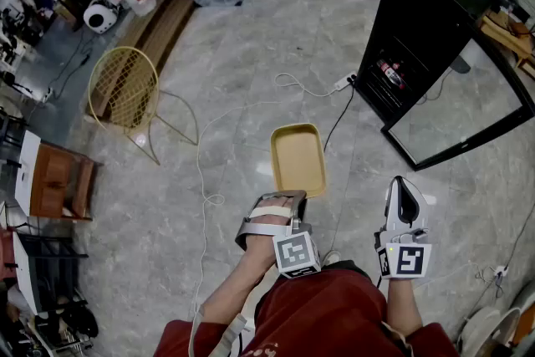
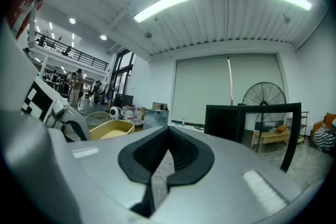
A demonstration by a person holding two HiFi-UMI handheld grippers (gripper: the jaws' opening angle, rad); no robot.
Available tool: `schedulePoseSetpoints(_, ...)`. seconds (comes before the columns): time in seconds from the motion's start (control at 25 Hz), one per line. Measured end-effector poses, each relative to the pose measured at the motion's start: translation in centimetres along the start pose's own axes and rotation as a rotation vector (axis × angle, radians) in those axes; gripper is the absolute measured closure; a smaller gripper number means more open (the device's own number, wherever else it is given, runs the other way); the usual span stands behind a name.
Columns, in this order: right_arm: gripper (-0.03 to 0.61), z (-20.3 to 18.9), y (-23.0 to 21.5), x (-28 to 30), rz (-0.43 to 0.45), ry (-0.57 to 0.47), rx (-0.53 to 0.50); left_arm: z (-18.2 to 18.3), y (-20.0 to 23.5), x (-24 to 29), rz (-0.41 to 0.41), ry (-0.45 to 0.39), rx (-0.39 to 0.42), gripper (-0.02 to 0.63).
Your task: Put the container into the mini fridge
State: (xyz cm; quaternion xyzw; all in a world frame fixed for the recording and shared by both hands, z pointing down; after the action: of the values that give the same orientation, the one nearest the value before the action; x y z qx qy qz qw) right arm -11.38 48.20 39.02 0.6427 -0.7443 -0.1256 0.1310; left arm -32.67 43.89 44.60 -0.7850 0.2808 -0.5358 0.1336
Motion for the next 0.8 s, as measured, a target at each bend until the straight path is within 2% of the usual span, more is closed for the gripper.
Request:
schedulePoseSetpoints(0.2, 0.578, 0.7, -0.5, -4.9, 0.014, -0.013, 0.011, 1.3, -4.2, -3.0, -0.028, -0.032, -0.066, 0.577)
schedulePoseSetpoints(0.48, 0.578, -0.4, -2.2, -11.3, 0.009, -0.044, 0.052, 3.7, -9.6, -6.7, -0.023, 0.006, -0.016, 0.577)
schedulePoseSetpoints(0.8, 0.578, -1.8, -3.0, -15.5, -0.002, -0.063, 0.102, 4.6, -13.4, -8.9, -0.009, 0.024, -0.031, 0.577)
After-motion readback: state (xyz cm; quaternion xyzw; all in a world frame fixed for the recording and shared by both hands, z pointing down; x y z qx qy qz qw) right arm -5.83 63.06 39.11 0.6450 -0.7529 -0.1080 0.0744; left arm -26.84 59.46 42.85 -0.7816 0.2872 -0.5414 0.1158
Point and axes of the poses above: the fingertips, and each gripper's own axes: x forward along the fingers, y to its left, z out of its top, the point moved 9 cm from there along -x, backward along the fingers, and after that the axes turned 15 degrees about -x, right-handed, at the moved point
